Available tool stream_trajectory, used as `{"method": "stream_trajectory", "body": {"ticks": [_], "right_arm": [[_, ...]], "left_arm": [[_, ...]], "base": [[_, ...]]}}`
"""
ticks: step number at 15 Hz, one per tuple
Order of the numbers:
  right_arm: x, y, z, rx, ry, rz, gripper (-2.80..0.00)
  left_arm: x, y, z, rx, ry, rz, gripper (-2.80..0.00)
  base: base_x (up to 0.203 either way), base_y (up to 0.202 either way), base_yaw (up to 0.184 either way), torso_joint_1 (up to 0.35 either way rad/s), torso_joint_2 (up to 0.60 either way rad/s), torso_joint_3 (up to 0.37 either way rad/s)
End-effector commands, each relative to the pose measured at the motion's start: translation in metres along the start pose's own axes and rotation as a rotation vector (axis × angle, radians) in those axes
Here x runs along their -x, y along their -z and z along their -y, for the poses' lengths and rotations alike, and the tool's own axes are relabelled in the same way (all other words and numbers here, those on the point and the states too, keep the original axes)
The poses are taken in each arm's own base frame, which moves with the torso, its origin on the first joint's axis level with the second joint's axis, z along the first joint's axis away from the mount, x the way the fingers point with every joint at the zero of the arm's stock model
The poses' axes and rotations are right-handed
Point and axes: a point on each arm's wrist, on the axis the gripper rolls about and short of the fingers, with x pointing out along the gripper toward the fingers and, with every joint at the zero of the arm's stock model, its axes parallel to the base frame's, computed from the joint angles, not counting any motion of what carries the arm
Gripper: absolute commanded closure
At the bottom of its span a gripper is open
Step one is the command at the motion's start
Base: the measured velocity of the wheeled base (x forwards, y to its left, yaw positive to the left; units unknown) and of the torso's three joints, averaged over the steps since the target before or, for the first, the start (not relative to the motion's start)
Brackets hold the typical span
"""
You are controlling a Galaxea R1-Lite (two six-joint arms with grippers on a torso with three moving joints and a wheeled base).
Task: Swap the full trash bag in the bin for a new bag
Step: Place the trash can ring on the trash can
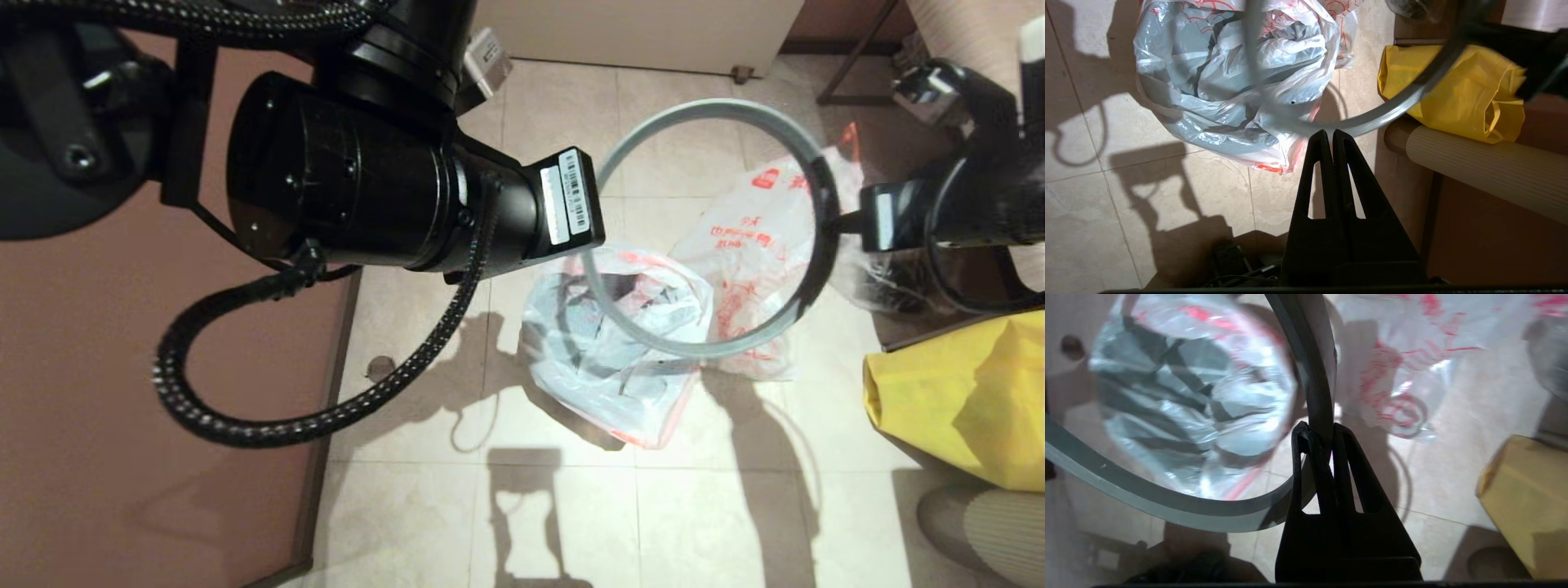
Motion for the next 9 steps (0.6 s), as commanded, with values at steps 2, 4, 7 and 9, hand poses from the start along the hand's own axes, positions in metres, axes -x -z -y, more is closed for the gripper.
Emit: {"method": "stream_trajectory", "body": {"ticks": [2,4,7,9], "right_arm": [[-0.048,0.015,-0.05,0.049,-0.052,-0.108,0.0],[-0.079,0.025,-0.071,0.057,-0.044,-0.161,0.0],[-0.12,0.039,-0.083,0.074,-0.033,-0.219,0.0],[-0.144,0.042,-0.088,0.104,-0.032,-0.226,0.0]], "left_arm": [[0.017,-0.003,0.0,0.003,0.021,0.02,0.0],[0.02,-0.004,0.0,0.005,0.026,0.026,0.0],[0.027,-0.008,-0.001,0.012,0.029,0.044,0.0],[0.026,-0.009,-0.003,0.014,0.022,0.049,0.0]], "base": [[0.0,0.0,0.0,0.0,0.0,0.0],[0.0,0.0,0.0,0.0,0.0,0.0],[0.0,0.0,0.0,0.0,0.0,0.0],[0.0,0.0,0.0,0.0,0.0,0.0]]}}
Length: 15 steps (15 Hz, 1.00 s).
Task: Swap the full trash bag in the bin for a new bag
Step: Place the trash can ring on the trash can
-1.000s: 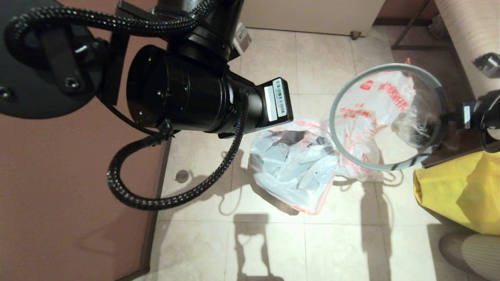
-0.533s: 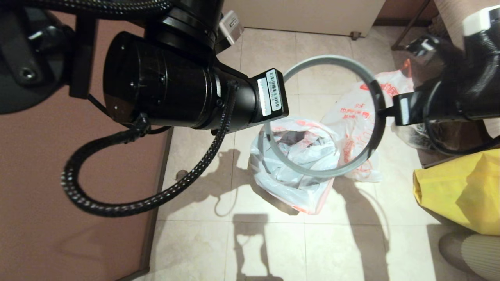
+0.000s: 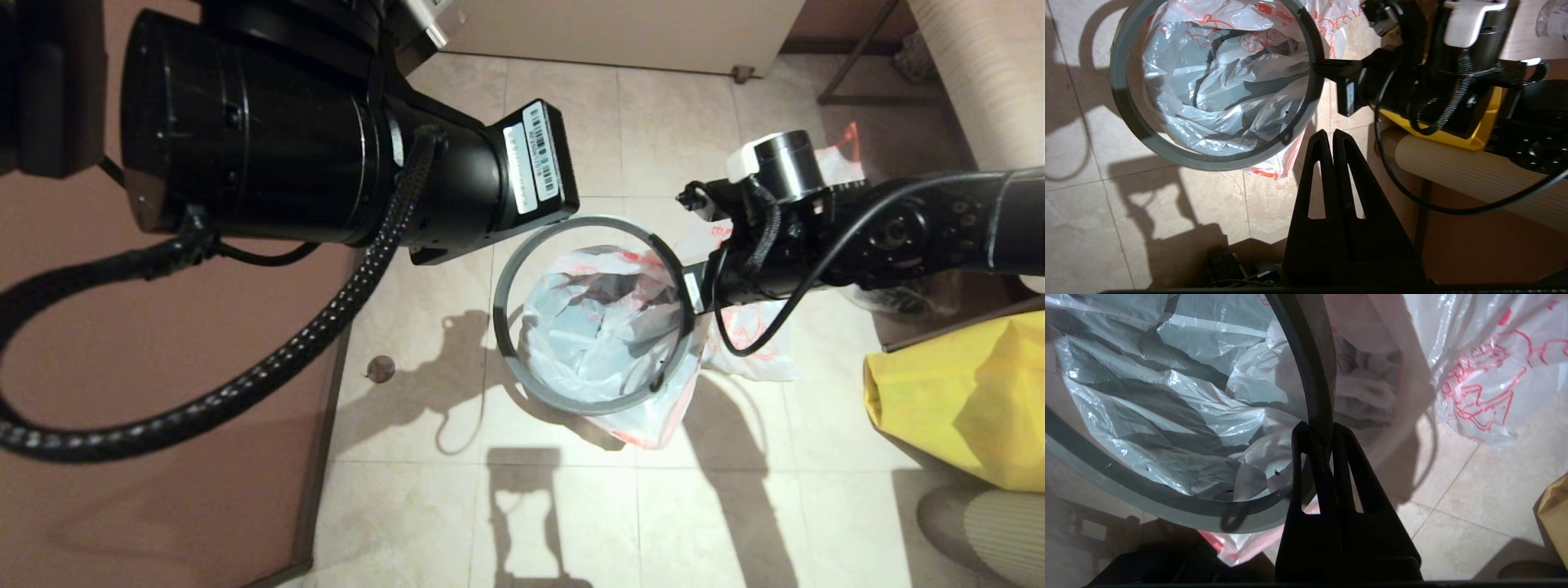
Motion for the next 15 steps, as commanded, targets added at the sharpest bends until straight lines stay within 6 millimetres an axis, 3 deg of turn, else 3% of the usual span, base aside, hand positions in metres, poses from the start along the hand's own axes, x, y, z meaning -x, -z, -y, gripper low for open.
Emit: {"method": "stream_trajectory", "body": {"ticks": [1,3,6,10,15], "right_arm": [[-0.036,0.006,-0.005,0.015,0.006,-0.043,0.0],[-0.037,-0.006,0.003,0.008,0.03,-0.032,0.0],[-0.037,-0.008,0.021,-0.01,0.067,-0.057,0.0],[-0.025,-0.002,0.024,-0.008,0.07,-0.118,0.0],[-0.036,-0.002,0.027,-0.011,0.08,-0.109,0.0]], "left_arm": [[0.0,0.0,0.0,0.003,-0.004,-0.001,0.0],[0.0,0.001,0.0,0.001,-0.003,-0.004,0.0],[0.001,0.002,0.002,0.0,0.006,-0.005,0.0],[0.002,0.001,0.002,0.0,0.008,-0.004,0.0],[0.003,0.001,0.002,0.001,0.007,-0.001,0.0]], "base": [[0.0,0.0,0.0,0.0,0.0,0.0],[0.0,0.0,0.0,0.0,0.0,0.0],[0.0,0.0,0.0,0.0,0.0,0.0],[0.0,0.0,0.0,0.0,0.0,0.0],[0.0,0.0,0.0,0.0,0.0,0.0]]}}
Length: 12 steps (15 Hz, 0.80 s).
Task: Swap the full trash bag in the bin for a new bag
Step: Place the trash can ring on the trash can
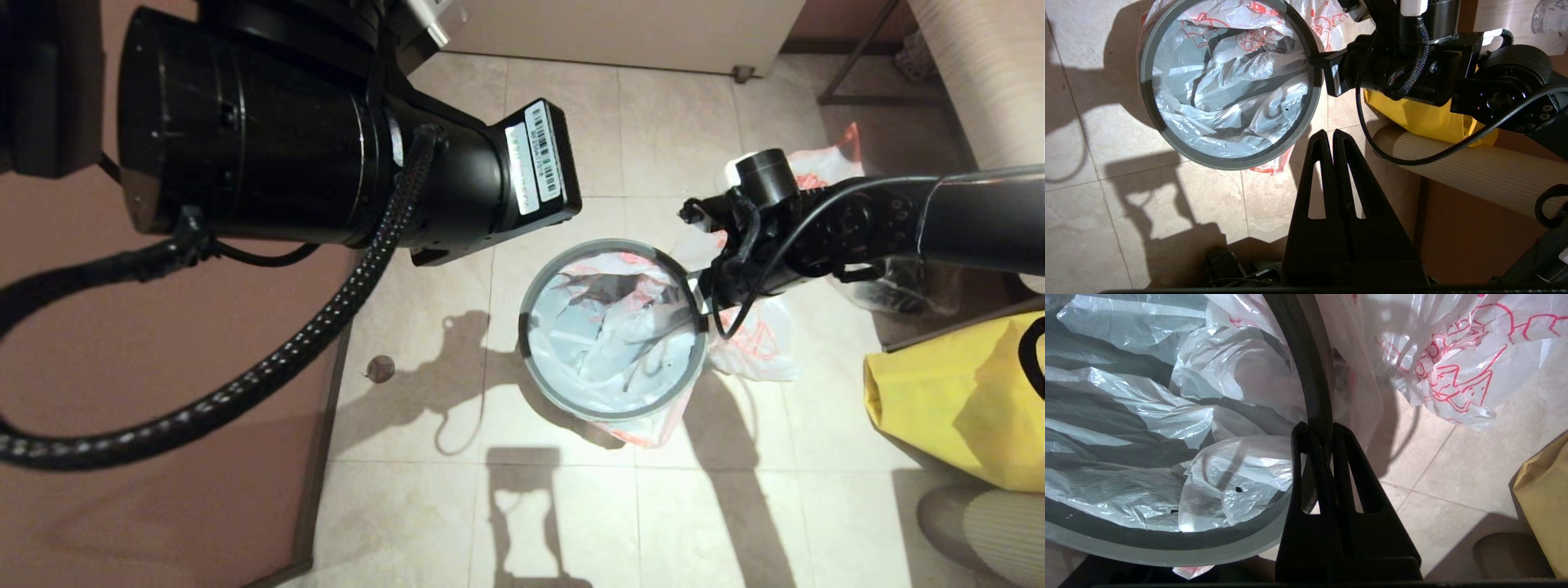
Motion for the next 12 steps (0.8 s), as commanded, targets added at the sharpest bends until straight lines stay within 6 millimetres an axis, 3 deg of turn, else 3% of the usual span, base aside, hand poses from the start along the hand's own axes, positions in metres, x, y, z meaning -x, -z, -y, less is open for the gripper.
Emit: {"method": "stream_trajectory", "body": {"ticks": [1,3,9,12], "right_arm": [[-0.001,-0.001,0.0,0.001,0.001,0.003,0.0],[0.0,-0.004,-0.001,0.001,-0.001,0.016,0.0],[-0.028,0.004,-0.001,0.009,0.02,-0.003,0.0],[-0.017,-0.001,0.006,-0.001,0.031,0.016,0.0]], "left_arm": [[0.008,-0.004,-0.001,0.008,0.006,0.016,0.0],[0.007,-0.003,-0.001,0.007,0.004,0.015,0.0],[0.011,-0.01,-0.008,0.018,-0.009,0.04,0.0],[0.006,-0.008,-0.007,0.014,-0.013,0.028,0.0]], "base": [[0.0,0.0,0.0,0.0,0.0,0.0],[0.0,0.0,0.0,0.0,0.0,0.0],[0.0,0.0,0.0,0.0,0.0,0.0],[0.0,0.0,0.0,0.0,0.0,0.0]]}}
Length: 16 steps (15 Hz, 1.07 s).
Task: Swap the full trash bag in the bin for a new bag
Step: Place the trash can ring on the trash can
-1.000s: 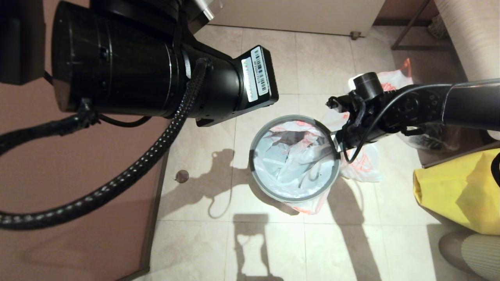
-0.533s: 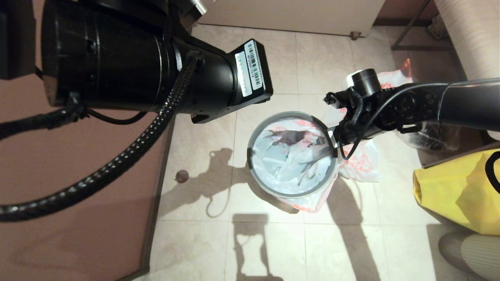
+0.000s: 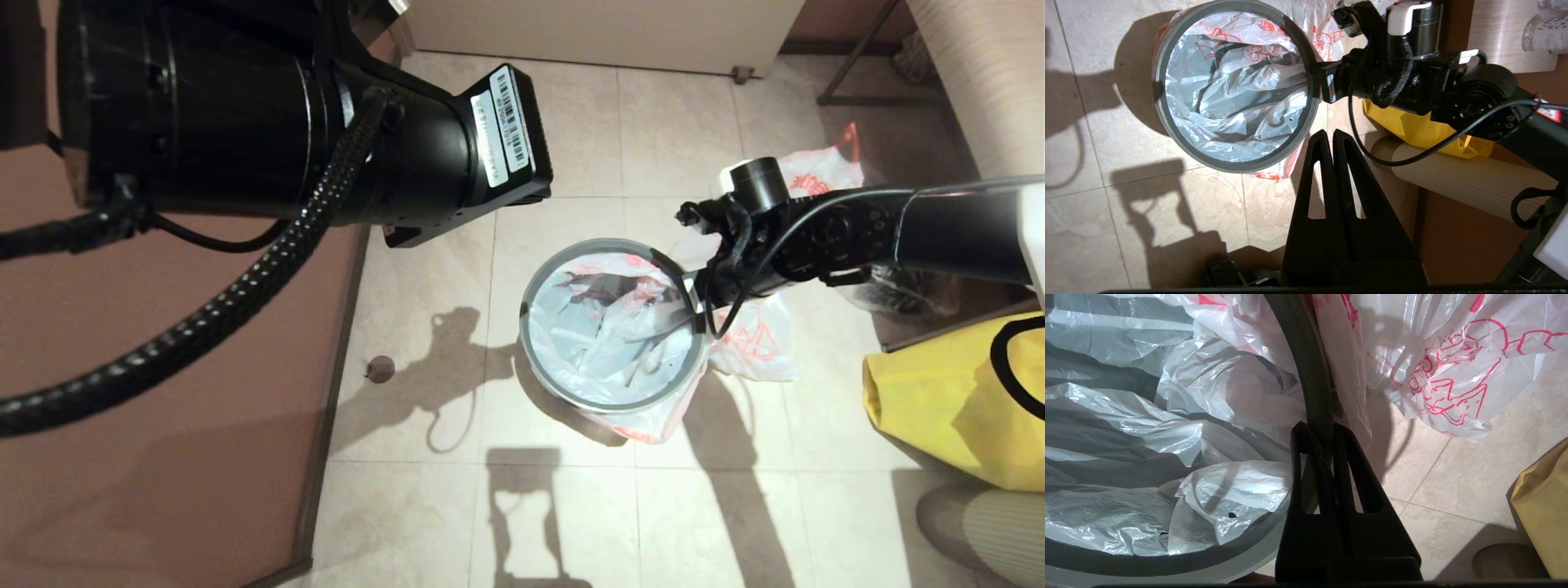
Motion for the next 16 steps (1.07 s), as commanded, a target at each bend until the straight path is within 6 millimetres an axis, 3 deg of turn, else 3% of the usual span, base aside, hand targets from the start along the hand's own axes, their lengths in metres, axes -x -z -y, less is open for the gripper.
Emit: {"method": "stream_trajectory", "body": {"ticks": [1,4,6,11,16], "right_arm": [[-0.001,0.0,0.005,-0.005,0.012,-0.005,0.0],[-0.003,0.001,0.004,-0.006,0.014,-0.006,0.0],[-0.001,0.0,0.004,-0.006,0.014,0.003,0.0],[0.023,-0.003,0.002,-0.015,0.012,0.018,0.0],[0.002,0.004,-0.004,-0.005,0.01,-0.012,0.0]], "left_arm": [[-0.004,0.002,0.0,0.001,-0.007,-0.008,0.0],[0.013,-0.006,-0.002,0.013,0.008,0.028,0.0],[0.011,-0.005,-0.002,0.011,0.005,0.024,0.0],[0.021,-0.007,-0.001,0.015,0.02,0.036,0.0],[0.019,-0.007,-0.001,0.015,0.018,0.035,0.0]], "base": [[0.0,0.0,0.0,0.0,0.0,0.0],[0.0,0.0,0.0,0.0,0.0,0.0],[0.0,0.0,0.0,0.0,0.0,0.0],[0.0,0.0,0.0,0.0,0.0,0.0],[0.0,0.0,0.0,0.0,0.0,0.0]]}}
